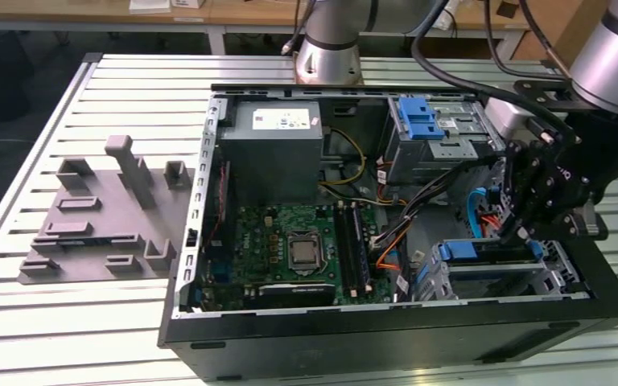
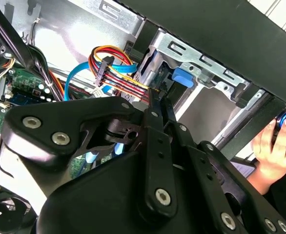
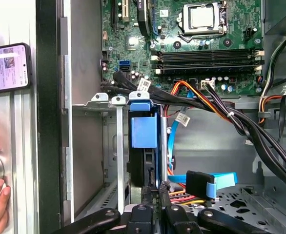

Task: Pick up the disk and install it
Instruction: 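Insert the first disk wire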

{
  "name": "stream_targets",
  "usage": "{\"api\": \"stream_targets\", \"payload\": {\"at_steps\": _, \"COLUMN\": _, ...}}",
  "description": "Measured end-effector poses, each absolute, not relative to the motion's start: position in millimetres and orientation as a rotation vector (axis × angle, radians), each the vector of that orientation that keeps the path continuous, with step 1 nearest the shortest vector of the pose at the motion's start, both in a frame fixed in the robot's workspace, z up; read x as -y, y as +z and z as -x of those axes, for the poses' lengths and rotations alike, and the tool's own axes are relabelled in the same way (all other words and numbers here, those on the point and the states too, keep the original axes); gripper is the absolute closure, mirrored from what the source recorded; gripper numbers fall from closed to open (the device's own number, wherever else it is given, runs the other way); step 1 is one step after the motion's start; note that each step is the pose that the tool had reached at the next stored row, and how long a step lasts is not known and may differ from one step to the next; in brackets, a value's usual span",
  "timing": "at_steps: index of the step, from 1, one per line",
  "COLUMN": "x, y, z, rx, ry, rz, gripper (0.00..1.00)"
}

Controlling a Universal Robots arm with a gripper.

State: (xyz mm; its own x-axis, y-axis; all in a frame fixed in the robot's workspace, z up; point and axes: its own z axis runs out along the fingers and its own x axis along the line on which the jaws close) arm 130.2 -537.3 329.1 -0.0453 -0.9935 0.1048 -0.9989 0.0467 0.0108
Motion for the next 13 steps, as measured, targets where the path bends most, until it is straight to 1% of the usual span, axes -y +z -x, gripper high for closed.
{"api": "stream_targets", "payload": {"at_steps": 13, "x": 537.3, "y": 327.1, "z": -130.7, "rx": 2.212, "ry": 0.092, "rz": -2.11, "gripper": 0.83}}
